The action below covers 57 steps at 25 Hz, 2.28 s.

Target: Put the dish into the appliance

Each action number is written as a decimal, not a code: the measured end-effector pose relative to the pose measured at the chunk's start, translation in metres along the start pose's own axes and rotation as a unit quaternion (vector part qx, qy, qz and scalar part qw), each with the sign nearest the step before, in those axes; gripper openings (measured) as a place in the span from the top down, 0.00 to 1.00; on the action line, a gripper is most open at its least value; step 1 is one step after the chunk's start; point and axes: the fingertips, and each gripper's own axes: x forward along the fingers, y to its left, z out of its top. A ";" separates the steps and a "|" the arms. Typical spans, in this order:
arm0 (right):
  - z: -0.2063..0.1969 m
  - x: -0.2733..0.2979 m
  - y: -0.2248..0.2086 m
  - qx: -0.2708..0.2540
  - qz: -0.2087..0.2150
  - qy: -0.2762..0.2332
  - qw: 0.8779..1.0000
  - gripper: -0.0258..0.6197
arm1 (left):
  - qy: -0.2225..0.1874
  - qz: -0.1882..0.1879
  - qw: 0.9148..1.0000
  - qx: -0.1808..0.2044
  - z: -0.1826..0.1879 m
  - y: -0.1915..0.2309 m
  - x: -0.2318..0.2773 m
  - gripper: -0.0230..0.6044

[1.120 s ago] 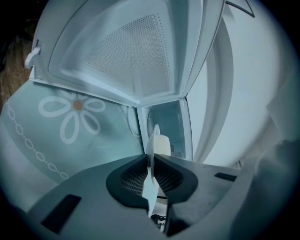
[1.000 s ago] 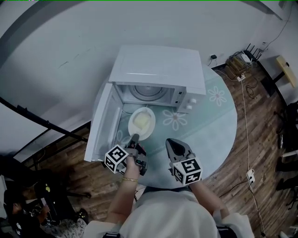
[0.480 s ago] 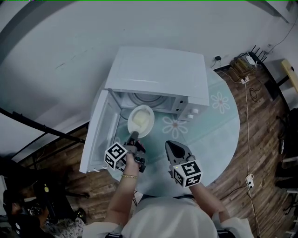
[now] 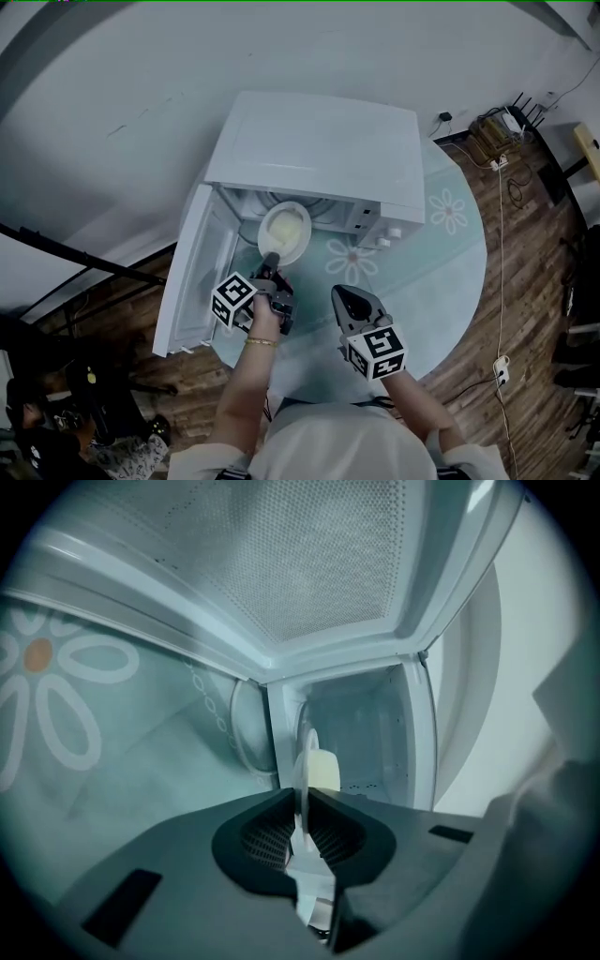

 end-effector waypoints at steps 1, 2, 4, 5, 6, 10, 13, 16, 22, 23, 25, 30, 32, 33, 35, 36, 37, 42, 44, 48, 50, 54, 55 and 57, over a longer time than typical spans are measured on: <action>0.000 0.001 -0.001 0.000 0.001 0.000 1.000 0.95 | 0.001 0.000 1.000 0.002 0.000 0.000 0.003 0.90; 0.001 0.001 -0.002 0.001 0.001 -0.001 1.000 0.95 | 0.001 0.001 1.000 0.002 0.000 -0.001 0.006 0.90; 0.002 0.002 -0.004 0.001 0.003 -0.001 1.000 0.95 | 0.001 0.002 1.000 0.003 -0.001 -0.001 0.012 0.90; 0.003 0.003 -0.004 0.002 0.003 -0.002 1.000 0.95 | 0.001 0.004 1.000 0.003 -0.001 -0.001 0.014 0.90; 0.003 0.003 -0.005 0.002 0.004 -0.003 1.000 0.95 | 0.000 0.007 1.000 0.002 -0.001 0.000 0.016 0.90; 0.006 0.005 -0.008 0.001 0.007 -0.005 1.000 0.95 | -0.005 0.010 1.000 -0.003 -0.001 0.002 0.022 0.90; 0.007 0.006 -0.011 0.000 0.007 -0.006 1.000 0.95 | -0.006 0.012 1.000 -0.004 0.000 0.002 0.027 0.90; 0.008 0.008 -0.012 -0.001 0.009 -0.007 1.000 0.95 | -0.009 0.014 1.000 -0.007 0.001 0.002 0.033 0.90; 0.008 0.010 -0.014 0.003 0.011 -0.008 1.000 0.95 | -0.016 0.020 1.000 -0.011 0.004 0.003 0.047 0.90; 0.009 0.010 -0.014 0.003 0.011 -0.008 1.000 0.95 | -0.017 0.020 1.000 -0.012 0.004 0.002 0.049 0.90; 0.009 0.010 -0.015 0.003 0.012 -0.009 1.000 0.95 | -0.019 0.021 1.000 -0.011 0.006 0.002 0.053 0.90; 0.009 0.011 -0.017 0.006 0.010 -0.009 1.000 0.95 | -0.022 0.021 0.999 -0.014 0.009 0.001 0.066 0.90; 0.009 0.011 -0.019 0.007 0.010 -0.009 1.000 0.95 | -0.025 0.021 0.999 -0.016 0.010 0.000 0.071 0.90; 0.009 0.012 -0.019 0.007 0.010 -0.009 1.000 0.95 | -0.027 0.021 0.999 -0.017 0.010 -0.001 0.074 0.90; 0.010 0.012 -0.019 0.008 0.011 -0.010 1.000 0.95 | -0.029 0.021 0.999 -0.017 0.011 -0.002 0.078 0.90; 0.010 0.012 -0.018 0.008 0.011 -0.010 1.000 0.95 | -0.029 0.021 0.999 -0.016 0.012 -0.003 0.080 0.90; 0.010 0.012 -0.018 0.009 0.011 -0.010 1.000 0.95 | -0.029 0.021 0.999 -0.014 0.012 -0.004 0.081 0.90; 0.010 0.012 -0.019 0.010 0.012 -0.010 1.000 0.95 | -0.029 0.024 0.999 -0.009 0.013 -0.006 0.090 0.90; 0.009 0.013 -0.020 0.011 0.012 -0.010 1.000 0.95 | -0.028 0.025 0.999 -0.008 0.015 -0.007 0.094 0.90; 0.010 0.014 -0.019 0.010 0.013 -0.010 1.000 0.95 | -0.029 0.028 0.999 -0.004 0.018 -0.009 0.100 0.90; 0.009 0.014 -0.018 0.010 0.013 -0.009 1.000 0.95 | -0.029 0.030 0.999 0.000 0.019 -0.010 0.103 0.90; 0.009 0.015 -0.018 0.011 0.013 -0.009 1.000 0.95 | -0.027 0.035 0.999 0.011 0.022 -0.012 0.108 0.90; 0.009 0.015 -0.018 0.011 0.013 -0.009 1.000 0.95 | -0.026 0.036 0.999 0.013 0.023 -0.013 0.109 0.90; 0.010 0.015 -0.017 0.012 0.014 -0.009 1.000 0.95 | -0.028 0.039 0.999 0.015 0.024 -0.013 0.109 0.90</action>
